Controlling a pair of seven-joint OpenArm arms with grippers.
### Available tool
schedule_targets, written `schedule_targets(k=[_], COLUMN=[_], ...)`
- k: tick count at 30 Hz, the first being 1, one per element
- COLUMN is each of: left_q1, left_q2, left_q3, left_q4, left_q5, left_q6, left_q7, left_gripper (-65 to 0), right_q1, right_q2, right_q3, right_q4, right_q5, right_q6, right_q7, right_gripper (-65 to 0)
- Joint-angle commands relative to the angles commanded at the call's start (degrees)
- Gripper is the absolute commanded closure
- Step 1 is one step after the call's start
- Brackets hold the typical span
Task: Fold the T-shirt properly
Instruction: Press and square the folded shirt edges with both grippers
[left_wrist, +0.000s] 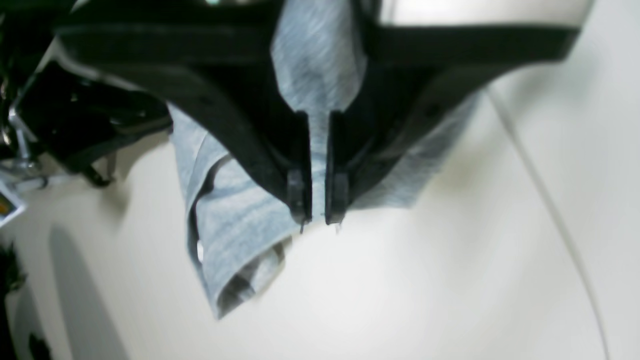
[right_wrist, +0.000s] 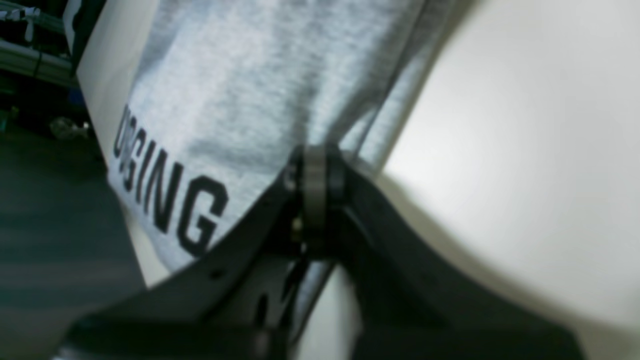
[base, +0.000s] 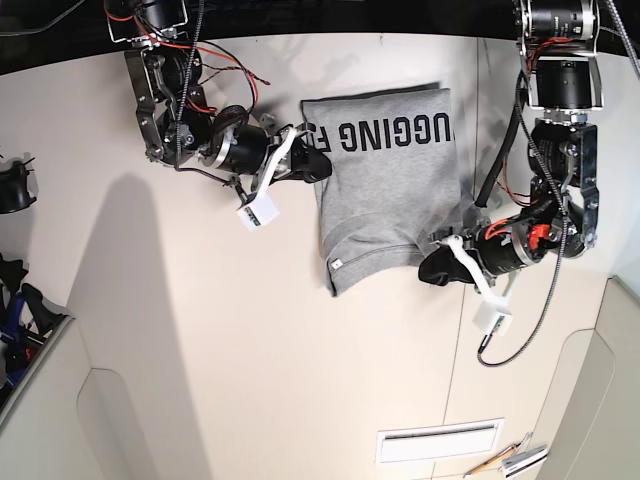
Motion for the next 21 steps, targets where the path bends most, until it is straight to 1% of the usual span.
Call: schedule_targets(k=[2, 6, 8, 10, 12, 14, 16, 19, 21], left_q1=[1.90, 7.93, 11.02, 13.70, 15.13, 15.41, 15.34, 15.34, 15.26], left_q2=[-1.55, -3.63, -3.87, -3.82, -3.80, -3.26, -1.66, 1.44, 2.78], left_q3=[-0.81, -0.90, -1.97, -4.85, -7.56, -8.09, -7.93, -7.93, -7.93], left_q4=[0.70, 0.72, 0.96, 1.33, 1.36, 1.36, 1.33, 1.29, 1.29], left_q5=[-1.40, -2.05, -2.05, -2.97, -4.55, -5.03, -4.63, -0.02, 1.99], left_q6=[0.00, 0.00, 0.00, 0.00, 0.00, 0.00, 0.00, 0.00, 0.00], left_q7=[1.42, 1.64, 1.77, 1.75, 1.75, 1.75, 1.25, -1.33, -1.99], left_gripper=[-5.8, -5.8, -5.8, -5.8, -5.8, -5.8, -5.8, -5.8, -5.8], right_q1=[0.00, -0.04, -0.20, -0.20, -0.46, -0.44, -0.44, -0.44, -0.44], right_q2=[0.02, 0.31, 0.83, 1.05, 1.03, 0.85, 0.70, 0.31, -0.90], right_q3=[2.62, 7.52, 8.11, 8.04, 7.98, 7.80, 7.58, 7.34, 7.34], right_q4=[0.00, 0.04, 0.04, 0.04, 0.04, 0.04, 0.04, 0.02, 0.02], right_q5=[0.00, 1.01, 3.48, 5.79, 7.52, 7.76, 7.76, 7.67, 7.48], right_q6=[0.00, 0.02, 0.02, 0.04, 0.04, 0.04, 0.04, 0.02, 0.04], right_q7=[-0.07, -1.09, -2.91, -4.94, -5.16, -5.16, -5.03, -3.61, -3.63], right_gripper=[0.0, 0.0, 0.0, 0.0, 0.0, 0.0, 0.0, 0.0, 0.0])
